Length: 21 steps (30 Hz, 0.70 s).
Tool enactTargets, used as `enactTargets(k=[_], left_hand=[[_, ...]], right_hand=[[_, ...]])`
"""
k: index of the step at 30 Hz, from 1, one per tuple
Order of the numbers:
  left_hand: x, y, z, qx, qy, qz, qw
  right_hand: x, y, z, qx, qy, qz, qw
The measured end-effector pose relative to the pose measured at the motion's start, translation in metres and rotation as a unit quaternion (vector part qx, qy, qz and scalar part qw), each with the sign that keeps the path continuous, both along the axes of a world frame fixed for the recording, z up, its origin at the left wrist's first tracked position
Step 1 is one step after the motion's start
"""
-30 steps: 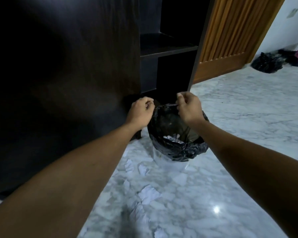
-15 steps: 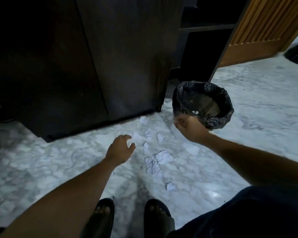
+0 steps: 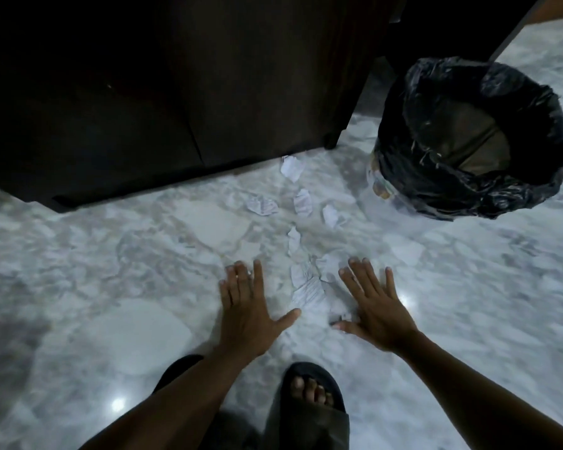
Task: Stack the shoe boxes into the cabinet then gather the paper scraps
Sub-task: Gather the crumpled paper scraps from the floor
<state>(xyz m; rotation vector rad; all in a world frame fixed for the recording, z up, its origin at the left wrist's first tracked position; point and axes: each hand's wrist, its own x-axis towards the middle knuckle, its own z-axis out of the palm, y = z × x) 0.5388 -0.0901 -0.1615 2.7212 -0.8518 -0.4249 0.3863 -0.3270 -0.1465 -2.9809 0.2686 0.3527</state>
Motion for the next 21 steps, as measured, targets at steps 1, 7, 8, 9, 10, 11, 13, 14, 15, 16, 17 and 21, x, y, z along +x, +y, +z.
enactTargets(k=[1,7,8,9,10,11,13,14,15,16,17,21], left_hand=[[0.003,-0.01,-0.002,-0.001,-0.012,-0.043,0.999],[0.033,-0.049,-0.011,0.024,-0.082,-0.176,0.981],[0.042,-0.046,-0.013,0.032,-0.085,-0.163,0.982],[0.052,-0.041,-0.015,0.04,-0.085,-0.144,0.985],[0.062,-0.034,-0.017,0.045,-0.083,-0.123,0.988],[0.072,-0.028,-0.018,0.048,-0.08,-0.101,0.991],[0.091,-0.021,-0.017,0.04,-0.072,-0.059,0.995],[0.099,-0.022,-0.016,0.031,-0.07,-0.044,0.996],[0.106,-0.024,-0.013,0.02,-0.069,-0.036,0.997],[0.113,-0.03,-0.01,0.009,-0.069,-0.036,0.997],[0.12,-0.036,-0.007,0.002,-0.072,-0.045,0.996],[0.142,-0.058,0.0,-0.025,-0.058,-0.135,0.989]], right_hand=[[0.007,-0.005,-0.001,0.002,-0.009,-0.003,1.0],[0.053,-0.028,-0.008,0.004,-0.008,0.032,0.999],[0.059,-0.028,-0.008,0.007,-0.017,0.027,0.999],[0.065,-0.028,-0.008,0.011,-0.027,0.02,0.999],[0.072,-0.028,-0.009,0.014,-0.037,0.012,0.999],[0.079,-0.028,-0.01,0.016,-0.048,0.004,0.999],[0.095,-0.028,-0.012,0.035,-0.069,-0.007,0.997],[0.104,-0.028,-0.012,0.048,-0.075,-0.008,0.996],[0.112,-0.029,-0.012,0.06,-0.078,-0.007,0.995],[0.12,-0.03,-0.012,0.067,-0.079,-0.004,0.995],[0.128,-0.032,-0.011,0.072,-0.079,-0.001,0.994],[0.165,-0.046,-0.004,0.085,-0.04,0.006,0.996]])
